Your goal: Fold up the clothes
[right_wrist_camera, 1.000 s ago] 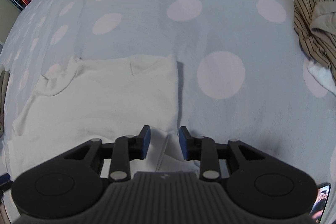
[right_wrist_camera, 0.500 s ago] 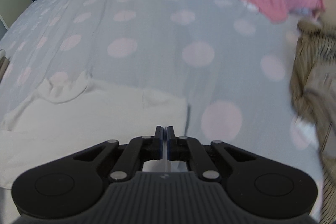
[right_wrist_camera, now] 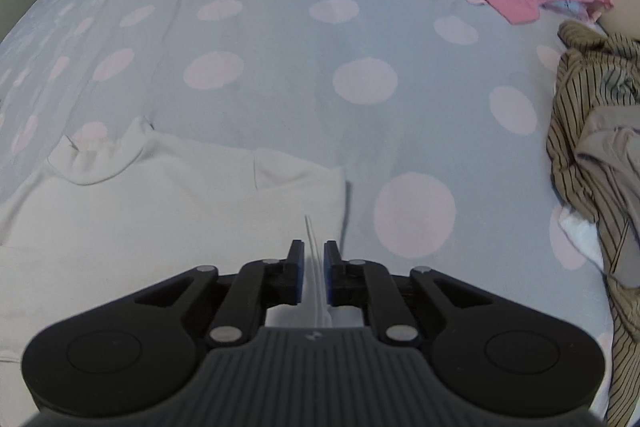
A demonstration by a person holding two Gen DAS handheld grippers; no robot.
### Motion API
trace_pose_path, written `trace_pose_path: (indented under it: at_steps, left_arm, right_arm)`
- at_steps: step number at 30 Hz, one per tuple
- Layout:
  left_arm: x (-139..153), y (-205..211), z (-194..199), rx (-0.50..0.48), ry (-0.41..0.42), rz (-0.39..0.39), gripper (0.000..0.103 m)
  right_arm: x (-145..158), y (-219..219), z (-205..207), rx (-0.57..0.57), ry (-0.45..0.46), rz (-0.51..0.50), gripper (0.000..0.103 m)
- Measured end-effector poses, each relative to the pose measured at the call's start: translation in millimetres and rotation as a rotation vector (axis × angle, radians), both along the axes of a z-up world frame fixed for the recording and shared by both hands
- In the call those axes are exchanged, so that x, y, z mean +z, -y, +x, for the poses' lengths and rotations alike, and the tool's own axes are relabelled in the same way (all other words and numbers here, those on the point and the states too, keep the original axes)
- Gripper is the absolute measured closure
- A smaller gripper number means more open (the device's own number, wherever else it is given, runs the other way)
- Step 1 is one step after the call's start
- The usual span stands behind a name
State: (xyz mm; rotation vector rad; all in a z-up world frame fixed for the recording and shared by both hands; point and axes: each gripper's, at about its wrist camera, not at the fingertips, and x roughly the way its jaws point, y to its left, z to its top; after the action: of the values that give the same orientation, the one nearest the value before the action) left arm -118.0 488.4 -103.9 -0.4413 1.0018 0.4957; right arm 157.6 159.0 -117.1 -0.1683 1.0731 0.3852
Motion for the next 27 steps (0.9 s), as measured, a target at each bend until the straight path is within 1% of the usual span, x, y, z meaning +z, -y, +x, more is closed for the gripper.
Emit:
trace_pose_path:
  at_steps: [2, 4, 6, 7, 8, 9, 12, 15, 16, 17, 18, 19, 21, 22, 23, 24, 25, 26, 27]
  left_arm:
    - [-1.0, -2.6, -2.8, 0.004, 0.038, -0.008, 0.062]
    - [-1.9, -5.9, -3.2, 0.010, 0.084, -0.015, 0.062]
    - [-3.1, -9.8, 1.0, 0.023, 0.105, -0.020, 0.062]
    - [-3.5, -12.5, 4.1, 0.028, 0.112, -0.022, 0.062]
    - [-3.8, -15.6, 7.7, 0.033, 0.118, -0.026, 0.062]
    - [-4.1, -18.7, 11.2, 0.038, 0.124, -0.029, 0.062]
    - [-8.5, -25.9, 23.3, 0.053, 0.136, -0.032, 0.062]
    - [-22.5, -30.8, 32.9, 0.054, 0.107, -0.032, 0.063]
    - [-27.2, -32.5, 35.0, 0.056, 0.098, -0.035, 0.066]
    - [-30.8, -34.0, 36.2, 0.059, 0.096, -0.041, 0.074]
    - [-33.8, -35.3, 37.2, 0.061, 0.096, -0.046, 0.078]
    - [-35.0, -36.0, 37.8, 0.059, 0.106, -0.048, 0.080]
    - [-35.0, -36.1, 38.7, 0.053, 0.129, -0.046, 0.090]
    - [-34.3, -35.6, 39.4, 0.052, 0.137, -0.043, 0.093]
    - [-33.3, -35.0, 39.9, 0.049, 0.145, -0.043, 0.100]
    - [-32.0, -34.2, 40.4, 0.044, 0.153, -0.045, 0.100]
    - [-28.3, -32.8, 40.6, 0.041, 0.166, -0.033, 0.100]
    - [-23.6, -31.3, 40.7, 0.040, 0.181, -0.014, 0.101]
    - [-16.5, -30.6, 40.7, 0.040, 0.202, 0.002, 0.101]
  right_arm:
    - [-1.7, 3.9, 0.0, -0.014, -0.021, 0.018, 0.083]
    - [-3.1, 6.8, -0.1, -0.026, -0.038, 0.032, 0.082]
    - [-3.9, 8.0, -0.4, -0.032, -0.048, 0.042, 0.080]
    - [-4.3, 8.6, 0.1, -0.034, -0.053, 0.048, 0.076]
    - [-4.6, 9.4, 0.5, -0.034, -0.055, 0.055, 0.073]
    - [-5.2, 10.4, 0.8, -0.036, -0.056, 0.060, 0.068]
    - [-7.5, 14.4, 3.1, -0.047, -0.065, 0.082, 0.067]
    - [-10.3, 20.5, 6.8, -0.073, -0.087, 0.106, 0.067]
    - [-11.6, 22.2, 7.7, -0.077, -0.092, 0.113, 0.067]
    - [-12.9, 23.7, 8.3, -0.080, -0.097, 0.120, 0.067]
    - [-14.3, 24.9, 8.8, -0.082, -0.103, 0.124, 0.067]
    - [-15.6, 25.8, 9.3, -0.082, -0.110, 0.127, 0.067]
    - [-18.7, 26.4, 9.6, -0.090, -0.137, 0.144, 0.067]
    - [-20.0, 26.2, 9.7, -0.093, -0.154, 0.156, 0.068]
    - [-21.0, 25.3, 9.2, -0.091, -0.172, 0.165, 0.068]
    - [-21.9, 24.0, 8.5, -0.087, -0.189, 0.171, 0.072]
    - [-21.7, 22.0, 7.0, -0.083, -0.188, 0.159, 0.086]
    - [-20.9, 19.5, 5.1, -0.079, -0.178, 0.137, 0.093]
    - [-20.0, 17.1, 3.2, -0.075, -0.167, 0.115, 0.094]
